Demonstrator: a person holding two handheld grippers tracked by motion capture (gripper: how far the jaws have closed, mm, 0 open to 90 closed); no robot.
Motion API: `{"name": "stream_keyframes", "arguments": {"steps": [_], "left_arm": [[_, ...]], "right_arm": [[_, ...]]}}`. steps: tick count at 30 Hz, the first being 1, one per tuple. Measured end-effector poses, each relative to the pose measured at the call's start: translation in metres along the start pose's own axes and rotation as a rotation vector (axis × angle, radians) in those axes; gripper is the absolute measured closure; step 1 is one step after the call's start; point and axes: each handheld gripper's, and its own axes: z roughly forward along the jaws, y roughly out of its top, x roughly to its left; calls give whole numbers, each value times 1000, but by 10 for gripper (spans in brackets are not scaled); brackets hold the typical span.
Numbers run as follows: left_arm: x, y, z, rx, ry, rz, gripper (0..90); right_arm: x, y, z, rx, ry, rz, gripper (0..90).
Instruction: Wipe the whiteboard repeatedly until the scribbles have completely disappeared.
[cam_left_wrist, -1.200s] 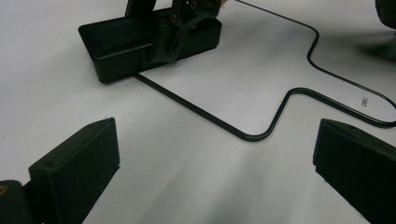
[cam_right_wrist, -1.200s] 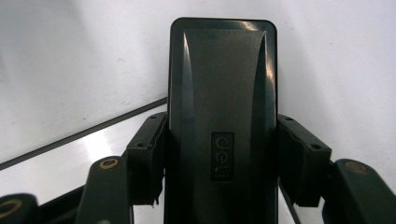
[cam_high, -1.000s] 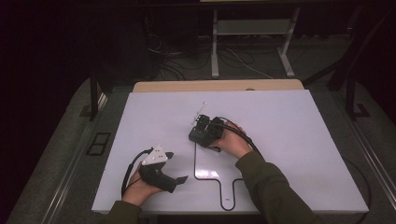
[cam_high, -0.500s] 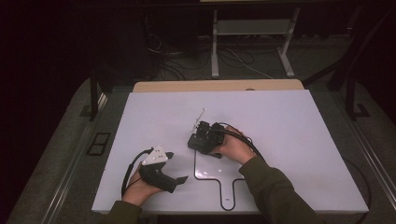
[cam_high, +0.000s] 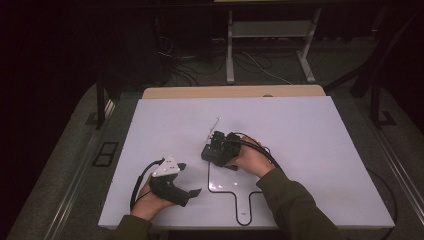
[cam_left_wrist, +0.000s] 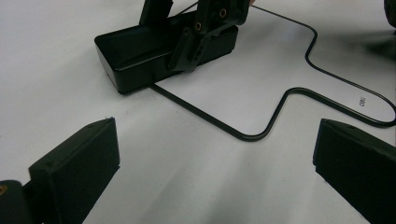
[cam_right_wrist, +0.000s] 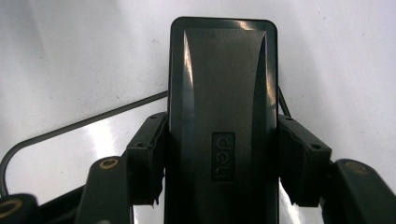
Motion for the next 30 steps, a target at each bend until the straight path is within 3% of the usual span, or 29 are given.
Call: {"name": "stream_keyframes", "arguments": {"steps": [3, 17, 23, 25, 28, 30], "left_arm": [[-1, 0, -1, -5, -1, 2, 0], [-1, 0, -1, -5, -2, -5, 0], [0, 0, -1, -6, -2, -2, 0], [-1, 0, 0, -4, -2, 1, 0], [-1, 1, 0, -5, -3, 1, 0], [-1, 1, -1, -6, -2, 1, 0]], "right_arm": [[-8, 0, 1, -10, 1, 41, 387], [-44, -8, 0, 3, -75, 120, 387], [-40, -15, -3, 3, -85, 124, 387], [-38, -17, -4, 7, -90, 105, 386], [-34, -21, -7, 8, -45, 100, 387], [-35, -25, -8, 10, -43, 94, 387]]}}
